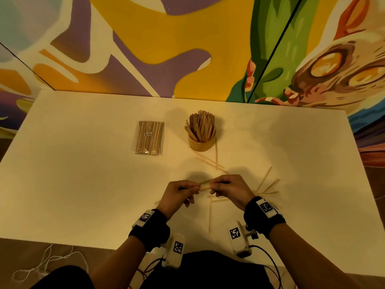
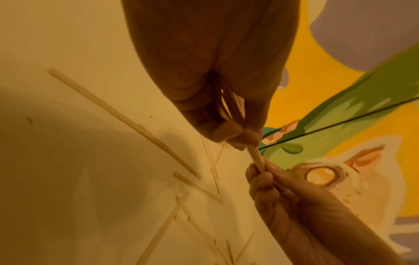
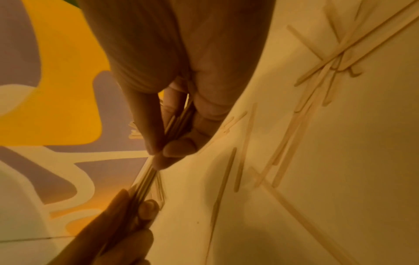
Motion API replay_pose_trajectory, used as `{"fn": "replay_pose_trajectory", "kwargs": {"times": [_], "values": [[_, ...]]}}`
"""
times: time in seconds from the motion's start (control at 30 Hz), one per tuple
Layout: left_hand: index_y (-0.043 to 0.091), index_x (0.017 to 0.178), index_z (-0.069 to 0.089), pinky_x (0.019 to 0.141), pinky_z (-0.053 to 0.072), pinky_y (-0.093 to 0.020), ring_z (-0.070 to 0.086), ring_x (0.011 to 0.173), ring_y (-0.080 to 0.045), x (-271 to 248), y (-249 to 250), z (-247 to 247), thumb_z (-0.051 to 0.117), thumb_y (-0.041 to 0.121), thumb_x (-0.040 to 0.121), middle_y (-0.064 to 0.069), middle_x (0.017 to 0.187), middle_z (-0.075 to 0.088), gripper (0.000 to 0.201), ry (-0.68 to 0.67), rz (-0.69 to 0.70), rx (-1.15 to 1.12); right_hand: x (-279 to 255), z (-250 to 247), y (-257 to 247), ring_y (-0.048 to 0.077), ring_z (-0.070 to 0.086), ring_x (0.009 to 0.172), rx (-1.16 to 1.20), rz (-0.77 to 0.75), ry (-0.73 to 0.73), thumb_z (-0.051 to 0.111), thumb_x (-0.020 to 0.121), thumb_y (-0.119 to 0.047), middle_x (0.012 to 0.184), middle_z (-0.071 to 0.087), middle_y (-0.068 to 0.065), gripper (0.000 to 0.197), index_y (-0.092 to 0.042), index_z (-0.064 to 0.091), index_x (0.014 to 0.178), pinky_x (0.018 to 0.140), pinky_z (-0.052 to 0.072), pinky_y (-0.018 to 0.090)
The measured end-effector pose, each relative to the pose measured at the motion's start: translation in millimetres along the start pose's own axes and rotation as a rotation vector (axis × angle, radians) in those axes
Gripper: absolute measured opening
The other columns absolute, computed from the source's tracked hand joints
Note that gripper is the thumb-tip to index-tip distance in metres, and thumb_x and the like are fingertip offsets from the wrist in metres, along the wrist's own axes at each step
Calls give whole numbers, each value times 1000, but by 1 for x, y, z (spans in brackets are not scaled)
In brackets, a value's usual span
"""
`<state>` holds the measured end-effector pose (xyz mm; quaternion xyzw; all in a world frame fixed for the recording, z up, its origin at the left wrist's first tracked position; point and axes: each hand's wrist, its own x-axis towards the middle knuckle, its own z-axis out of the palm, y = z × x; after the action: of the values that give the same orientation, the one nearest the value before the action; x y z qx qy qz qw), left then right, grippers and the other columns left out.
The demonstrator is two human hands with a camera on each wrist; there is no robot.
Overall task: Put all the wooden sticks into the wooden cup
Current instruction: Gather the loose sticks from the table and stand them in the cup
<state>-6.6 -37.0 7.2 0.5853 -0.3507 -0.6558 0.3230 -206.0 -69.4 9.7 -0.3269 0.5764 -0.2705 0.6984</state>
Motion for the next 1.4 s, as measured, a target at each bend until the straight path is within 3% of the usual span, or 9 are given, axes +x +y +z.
{"fn": "replay_pose_trajectory", "kwargs": {"times": [0.17, 0.4, 0.53, 0.67, 0.87, 1.0, 1.1, 1.27, 1.4], "values": [[-1, 96, 74, 49, 44, -26, 53, 53, -15, 10, 4, -1, 67, 3, 87, -4, 66, 66, 12, 50, 54, -50, 6, 2, -12, 25, 69, 66, 192, 7, 43, 67, 81, 8, 74, 65, 19, 13, 9, 65, 94, 61, 55, 25], [14, 99, 75, 57, 49, -26, 68, 73, -15, 47, 7, -15, 60, 18, 94, -4, 85, 74, 16, 126, 52, 69, 33, -11, -65, 17, 68, 53, -185, -207, 91, 68, 79, 11, 64, 67, 18, 6, 10, 67, 85, 56, 55, 22], [19, 99, 74, 74, 54, -32, 67, 82, -14, 76, 4, -25, 58, 15, 92, 3, 97, 73, 17, 238, 200, 500, 58, -35, -112, 17, 68, 53, -340, -409, 231, 71, 77, 10, 64, 68, 16, 16, -5, 69, 72, 56, 54, 24], [23, 130, 58, 96, 47, -35, 53, 118, -20, 99, -2, -16, 57, 20, 91, 1, 135, 56, 39, -33, 391, 1071, 76, -39, -139, 18, 69, 59, -456, -560, 276, 73, 78, 4, 68, 69, 16, 9, -4, 70, 78, 59, 55, 23], [19, 150, 31, 110, 27, -37, 23, 144, -23, 134, 0, 6, 53, 13, 90, -2, 157, 27, 64, -213, 492, 1374, 106, -12, -138, 21, 64, 80, -994, -751, 82, 70, 83, -6, 87, 69, 5, 3, -7, 72, 85, 78, 49, 30], [16, 149, 34, 112, 24, -40, 24, 144, -27, 143, -9, 10, 53, 12, 90, -5, 157, 28, 62, -242, 483, 1402, 122, 8, -128, 23, 60, 94, -1331, -673, -132, 62, 89, -10, 98, 68, 8, 9, -7, 70, 92, 84, 44, 31], [12, 134, 55, 99, 43, -47, 45, 129, -35, 144, -13, 8, 64, 11, 84, -11, 142, 49, 51, -200, 557, 1340, 126, 9, -120, 25, 59, 100, -1403, -608, -173, 62, 89, -16, 102, 66, 7, 12, -11, 68, 98, 88, 47, 37], [17, 116, 66, 82, 43, -38, 55, 105, -31, 146, -14, -2, 58, 17, 91, -5, 118, 62, 25, -115, 590, 1328, 107, -10, -125, 24, 65, 93, -1369, -764, -51, 68, 87, -29, 116, 67, 6, 37, -17, 64, 121, 81, 54, 37], [15, 103, 70, 77, 48, -41, 59, 97, -34, 146, -18, -13, 60, 20, 92, -9, 108, 66, 16, -104, 592, 1292, 80, -31, -136, 14, 66, 71, -1125, -900, 69, 62, 91, -30, 111, 67, 6, 33, -13, 66, 119, 69, 51, 24]]}}
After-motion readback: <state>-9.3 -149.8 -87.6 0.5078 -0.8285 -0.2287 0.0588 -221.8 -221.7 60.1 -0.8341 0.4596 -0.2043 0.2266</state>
